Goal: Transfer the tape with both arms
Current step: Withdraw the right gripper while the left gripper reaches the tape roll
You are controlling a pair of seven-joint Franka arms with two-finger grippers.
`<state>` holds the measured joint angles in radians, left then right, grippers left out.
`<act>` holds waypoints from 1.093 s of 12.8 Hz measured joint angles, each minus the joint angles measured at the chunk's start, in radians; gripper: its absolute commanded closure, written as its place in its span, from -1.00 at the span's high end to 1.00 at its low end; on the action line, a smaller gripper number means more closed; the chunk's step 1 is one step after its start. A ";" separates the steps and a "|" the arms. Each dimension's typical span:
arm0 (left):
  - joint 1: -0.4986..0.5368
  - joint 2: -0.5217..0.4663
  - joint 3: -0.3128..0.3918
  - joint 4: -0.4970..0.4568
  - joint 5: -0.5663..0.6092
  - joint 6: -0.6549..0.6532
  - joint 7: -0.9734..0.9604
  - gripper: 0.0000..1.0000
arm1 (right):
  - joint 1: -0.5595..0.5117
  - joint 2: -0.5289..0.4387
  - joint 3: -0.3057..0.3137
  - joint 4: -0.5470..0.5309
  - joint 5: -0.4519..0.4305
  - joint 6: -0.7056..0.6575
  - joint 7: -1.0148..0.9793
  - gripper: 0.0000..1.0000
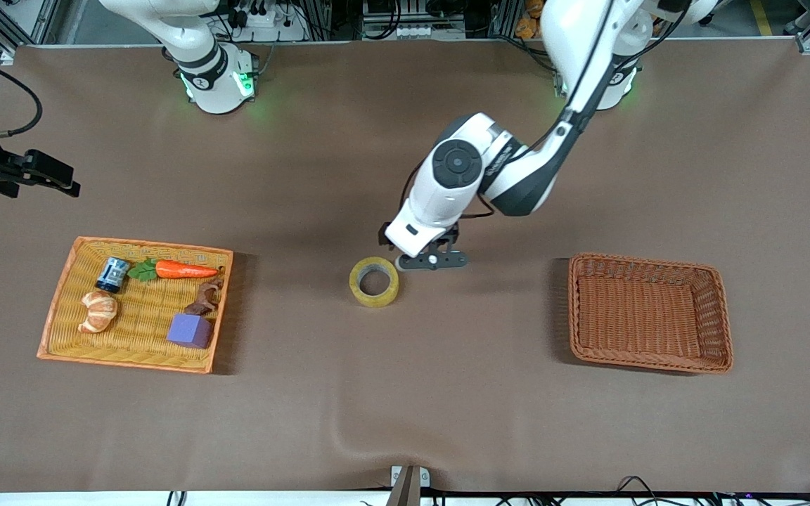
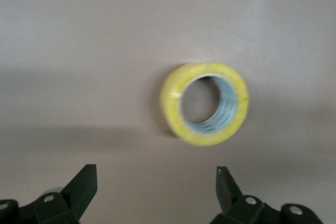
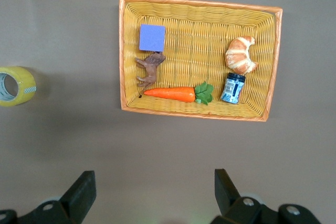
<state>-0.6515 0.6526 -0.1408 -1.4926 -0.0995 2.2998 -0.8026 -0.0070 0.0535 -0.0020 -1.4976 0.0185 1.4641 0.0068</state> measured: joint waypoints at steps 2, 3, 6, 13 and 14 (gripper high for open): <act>-0.048 0.061 0.030 0.009 0.027 0.073 -0.025 1.00 | 0.000 0.000 0.001 -0.008 0.000 0.001 0.000 1.00; -0.063 0.082 0.046 0.016 0.048 0.082 -0.027 1.00 | -0.001 0.000 0.001 -0.012 0.000 0.002 0.000 1.00; -0.067 0.115 0.058 0.033 0.083 0.104 -0.027 1.00 | -0.003 -0.002 0.001 -0.015 0.000 0.024 0.000 1.00; -0.086 0.196 0.065 0.048 0.134 0.273 -0.026 0.52 | -0.019 -0.010 -0.001 -0.015 -0.002 0.031 -0.003 1.00; -0.086 0.201 0.066 0.048 0.149 0.286 -0.026 0.42 | -0.019 -0.010 -0.001 -0.015 -0.002 0.040 -0.003 1.00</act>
<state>-0.7370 0.8532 -0.0747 -1.4443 0.0500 2.5860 -0.8290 -0.0262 0.0436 -0.0028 -1.5126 0.0166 1.5043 0.0040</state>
